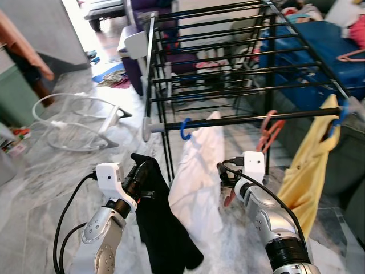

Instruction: Hang hanger

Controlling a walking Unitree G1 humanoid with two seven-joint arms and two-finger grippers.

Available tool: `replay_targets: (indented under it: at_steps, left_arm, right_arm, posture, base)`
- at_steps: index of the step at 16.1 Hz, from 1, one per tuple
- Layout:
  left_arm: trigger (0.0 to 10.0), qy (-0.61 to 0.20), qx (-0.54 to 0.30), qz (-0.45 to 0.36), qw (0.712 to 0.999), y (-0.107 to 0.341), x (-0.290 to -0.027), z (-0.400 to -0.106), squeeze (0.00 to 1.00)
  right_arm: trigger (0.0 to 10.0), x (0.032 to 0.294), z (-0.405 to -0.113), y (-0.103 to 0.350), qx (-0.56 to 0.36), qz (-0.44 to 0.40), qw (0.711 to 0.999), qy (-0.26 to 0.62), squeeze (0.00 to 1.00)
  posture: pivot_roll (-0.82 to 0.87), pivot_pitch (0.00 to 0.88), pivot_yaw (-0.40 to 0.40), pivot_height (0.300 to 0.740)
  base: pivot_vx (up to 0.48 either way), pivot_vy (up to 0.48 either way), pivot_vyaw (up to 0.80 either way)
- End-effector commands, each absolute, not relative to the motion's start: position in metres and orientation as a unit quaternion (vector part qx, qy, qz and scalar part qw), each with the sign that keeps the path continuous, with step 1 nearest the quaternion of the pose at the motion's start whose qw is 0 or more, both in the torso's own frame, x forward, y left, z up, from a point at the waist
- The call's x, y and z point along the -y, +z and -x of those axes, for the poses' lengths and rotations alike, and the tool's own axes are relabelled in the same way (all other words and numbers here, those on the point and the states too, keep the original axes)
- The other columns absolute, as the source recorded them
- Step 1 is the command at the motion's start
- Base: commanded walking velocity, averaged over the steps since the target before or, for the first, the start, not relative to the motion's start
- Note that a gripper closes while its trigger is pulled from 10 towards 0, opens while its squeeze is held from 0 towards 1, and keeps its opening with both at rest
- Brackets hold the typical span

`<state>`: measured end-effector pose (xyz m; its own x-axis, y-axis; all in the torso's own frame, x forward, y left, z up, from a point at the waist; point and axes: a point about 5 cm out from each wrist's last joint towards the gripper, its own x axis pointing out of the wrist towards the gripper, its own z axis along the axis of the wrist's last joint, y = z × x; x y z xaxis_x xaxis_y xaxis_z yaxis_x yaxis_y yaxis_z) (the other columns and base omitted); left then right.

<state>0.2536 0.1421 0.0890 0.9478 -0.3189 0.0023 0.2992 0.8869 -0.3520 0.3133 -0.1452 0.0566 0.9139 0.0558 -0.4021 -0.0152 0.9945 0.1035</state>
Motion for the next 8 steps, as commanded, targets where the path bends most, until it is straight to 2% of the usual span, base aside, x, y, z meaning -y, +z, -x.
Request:
replay_targets:
  at_steps: [1,5,8]
  left_arm:
    - [10.0,-0.151,-0.02,0.169,0.974,0.092,-0.148,-0.255,0.0]
    - [10.0,-0.161,-0.025,0.167,0.972,0.092,-0.145,-0.256,0.0]
    - [10.0,-0.167,-0.026,0.166,0.972,0.092,-0.144,-0.259,0.0]
  right_arm:
    - [10.0,0.152,-0.312,0.056,-0.206,-0.042,0.978,0.001,0.0]
    - [10.0,0.191,-0.305,0.06,-0.189,-0.01,0.98,-0.06,0.0]
    - [10.0,0.208,-0.303,0.067,-0.175,0.017,0.981,-0.085,0.0]
  posture:
    - [-0.12,0.0,0.141,0.74]
    - [-0.14,0.0,0.157,0.74]
    - [-0.15,0.0,0.169,0.74]
  base:
    - [0.0,0.0,0.0]
    - [0.0,0.0,0.0]
    - [0.0,0.0,0.0]
